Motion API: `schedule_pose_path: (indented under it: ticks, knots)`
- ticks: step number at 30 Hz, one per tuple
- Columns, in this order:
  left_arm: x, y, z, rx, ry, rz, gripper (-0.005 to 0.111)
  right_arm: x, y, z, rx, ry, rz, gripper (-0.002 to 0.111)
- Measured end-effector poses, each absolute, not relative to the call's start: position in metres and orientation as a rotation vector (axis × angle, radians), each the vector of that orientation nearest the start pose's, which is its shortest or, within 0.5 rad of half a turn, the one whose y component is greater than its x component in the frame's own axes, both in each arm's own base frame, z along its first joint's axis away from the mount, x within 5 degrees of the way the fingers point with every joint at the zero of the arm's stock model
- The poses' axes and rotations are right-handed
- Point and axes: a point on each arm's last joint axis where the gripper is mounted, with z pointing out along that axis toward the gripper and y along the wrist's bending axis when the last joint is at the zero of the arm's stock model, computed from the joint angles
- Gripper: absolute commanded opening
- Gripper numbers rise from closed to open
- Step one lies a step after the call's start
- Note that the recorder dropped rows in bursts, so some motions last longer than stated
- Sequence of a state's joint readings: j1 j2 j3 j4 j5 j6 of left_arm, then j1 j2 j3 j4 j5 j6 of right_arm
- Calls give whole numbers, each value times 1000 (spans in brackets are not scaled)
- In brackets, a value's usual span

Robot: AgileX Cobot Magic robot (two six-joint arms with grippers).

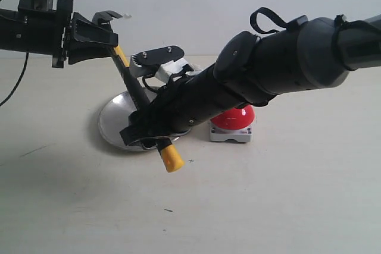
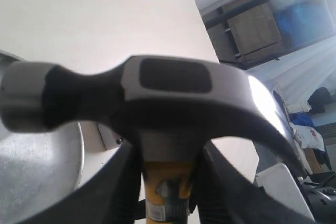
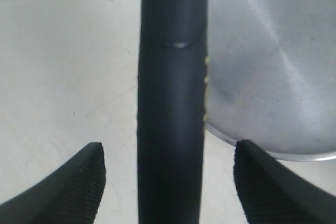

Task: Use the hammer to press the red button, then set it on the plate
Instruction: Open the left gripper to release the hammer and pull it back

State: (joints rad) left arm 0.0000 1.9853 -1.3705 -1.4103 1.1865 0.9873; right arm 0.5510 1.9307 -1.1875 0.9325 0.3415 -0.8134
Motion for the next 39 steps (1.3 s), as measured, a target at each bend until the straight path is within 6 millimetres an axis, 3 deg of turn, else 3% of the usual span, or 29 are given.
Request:
schedule_pose_path:
  ticks: [12,16,22,28,30,36,39]
  knots:
    - [400,-83,230,299,2210,-1484,0,331,233,168,-703,2405,606,59]
    - [400,-83,230,299,2210,-1484,0,331,232,168,-711,2404,601,41]
    - [400,-83,231,296,2205,-1487,0,332,232,168,-715,2403,594,0]
    - [400,-84,231,309,2199,-1483,0,332,232,167,-728,2398,581,0]
    - [400,-84,231,310,2199,-1483,5,332,232,167,-731,2397,579,0]
    - [400,-84,231,311,2198,-1482,45,332,231,167,-733,2394,574,0]
    - [399,-84,231,315,2197,-1487,56,333,231,167,-738,2391,566,0]
